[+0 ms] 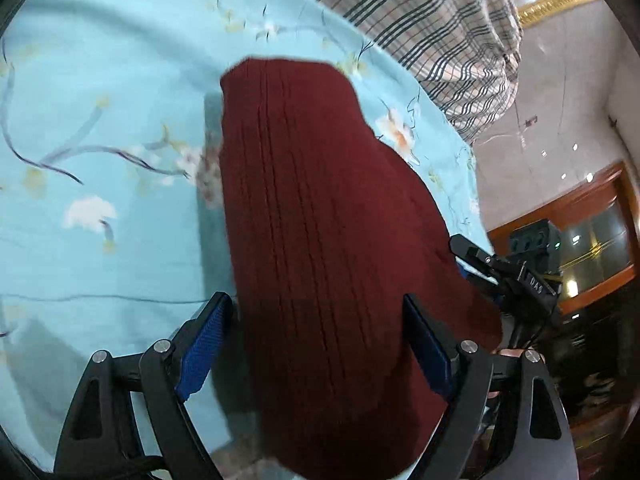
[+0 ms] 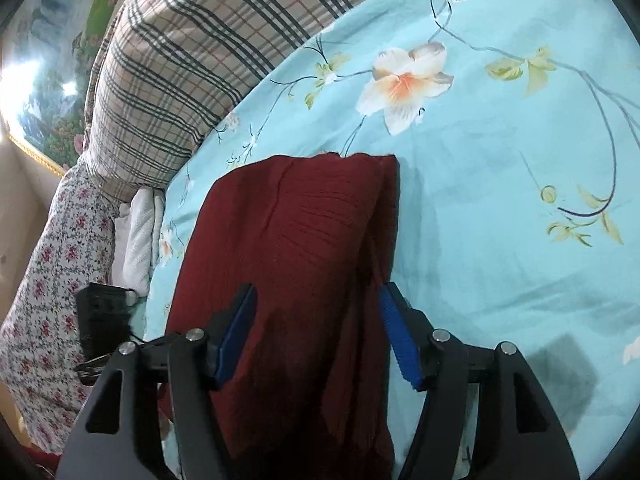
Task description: Fold large clothes
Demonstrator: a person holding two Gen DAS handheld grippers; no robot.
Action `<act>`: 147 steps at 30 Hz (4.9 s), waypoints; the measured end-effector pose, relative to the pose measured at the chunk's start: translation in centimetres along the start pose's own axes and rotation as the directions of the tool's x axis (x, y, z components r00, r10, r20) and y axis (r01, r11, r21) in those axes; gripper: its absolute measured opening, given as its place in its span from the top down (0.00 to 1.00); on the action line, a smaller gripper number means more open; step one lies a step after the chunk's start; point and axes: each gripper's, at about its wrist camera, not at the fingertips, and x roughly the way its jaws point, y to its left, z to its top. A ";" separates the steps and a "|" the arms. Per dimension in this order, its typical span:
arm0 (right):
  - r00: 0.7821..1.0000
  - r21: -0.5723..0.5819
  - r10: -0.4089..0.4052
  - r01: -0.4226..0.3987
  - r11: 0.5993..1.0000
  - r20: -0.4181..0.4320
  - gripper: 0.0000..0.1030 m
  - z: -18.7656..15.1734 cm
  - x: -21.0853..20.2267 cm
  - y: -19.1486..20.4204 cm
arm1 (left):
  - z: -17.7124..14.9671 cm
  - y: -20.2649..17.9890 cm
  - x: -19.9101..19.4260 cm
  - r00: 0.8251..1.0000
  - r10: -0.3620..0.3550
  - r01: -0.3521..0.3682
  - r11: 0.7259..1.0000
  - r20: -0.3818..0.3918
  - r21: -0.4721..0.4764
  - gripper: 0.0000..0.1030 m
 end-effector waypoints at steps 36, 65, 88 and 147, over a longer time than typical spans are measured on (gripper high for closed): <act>0.930 -0.131 0.241 -0.284 0.950 -0.276 0.69 -9.3 13.0 15.2 | -9.3 7.6 -15.4 0.970 0.179 -0.177 0.984 0.167 -0.029 0.51; 0.910 -0.277 0.305 -0.381 0.882 -0.281 0.72 -7.6 12.7 26.5 | -15.4 3.9 -20.6 0.969 0.073 -0.123 0.970 0.234 0.208 0.68; 0.885 -0.123 0.266 -0.334 0.934 -0.381 1.00 -6.5 23.1 23.5 | -15.2 4.8 -16.7 0.974 0.126 -0.148 0.983 0.187 0.108 0.99; 0.982 -0.352 -0.086 0.022 0.936 -0.168 0.89 -17.3 7.8 16.5 | -17.3 5.3 -18.9 0.907 0.377 -0.395 0.916 0.187 0.069 0.32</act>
